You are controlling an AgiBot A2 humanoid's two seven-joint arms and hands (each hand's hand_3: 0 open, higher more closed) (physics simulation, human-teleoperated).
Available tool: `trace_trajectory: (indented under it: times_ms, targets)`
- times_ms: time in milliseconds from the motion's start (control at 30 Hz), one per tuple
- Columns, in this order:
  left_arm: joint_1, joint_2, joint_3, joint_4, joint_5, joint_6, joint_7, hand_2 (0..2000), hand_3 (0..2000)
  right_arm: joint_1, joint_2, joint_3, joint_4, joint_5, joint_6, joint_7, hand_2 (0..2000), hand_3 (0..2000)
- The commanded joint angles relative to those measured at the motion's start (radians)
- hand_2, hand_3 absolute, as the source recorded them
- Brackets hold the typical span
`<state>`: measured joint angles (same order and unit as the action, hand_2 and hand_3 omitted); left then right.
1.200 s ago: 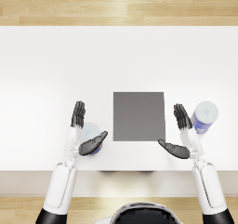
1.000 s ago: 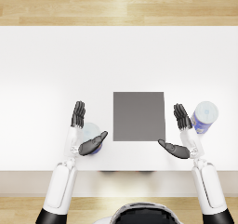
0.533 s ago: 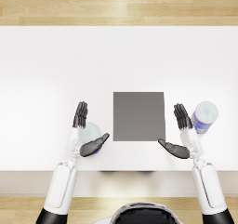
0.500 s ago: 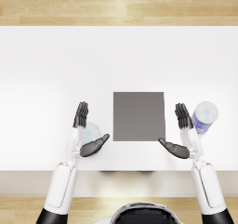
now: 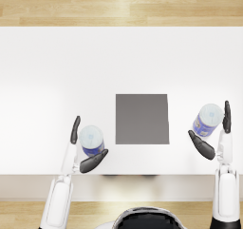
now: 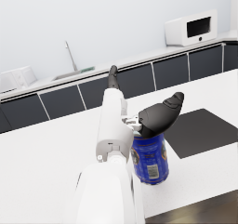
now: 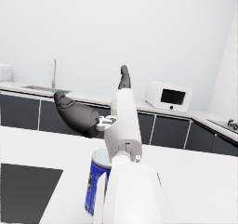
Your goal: Pick up the blue can on the left and place it in the middle, then pick up the blue can on the right and place it on top of the can in the middle
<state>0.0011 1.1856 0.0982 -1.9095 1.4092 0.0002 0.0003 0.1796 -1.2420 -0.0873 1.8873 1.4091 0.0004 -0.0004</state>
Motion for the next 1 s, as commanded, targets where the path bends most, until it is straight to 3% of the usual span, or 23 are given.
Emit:
trace_trajectory:
  times_ms: [33, 433, 867, 1000]
  targets:
    - [-0.026, -0.008, 0.028, 0.082, 0.004, 0.000, 0.000, 0, 0, 0.014, 0.000, -0.044, -0.090, 0.004, 0.000, 0.000, 0, 0]
    - [-0.011, 0.026, 0.070, 0.306, 0.015, 0.001, 0.000, 0, 0, 0.047, -0.024, 0.015, -0.446, 0.015, 0.000, 0.000, 0, 0]
    - [0.066, 0.085, 0.075, 0.494, 0.015, 0.000, 0.000, 0, 0, 0.135, -0.055, 0.067, -0.739, 0.015, -0.011, 0.001, 0, 0]
    - [0.082, 0.099, 0.069, 0.524, 0.015, -0.001, -0.039, 0, 0, 0.149, -0.063, 0.067, -0.767, 0.015, -0.009, 0.001, 0, 0]
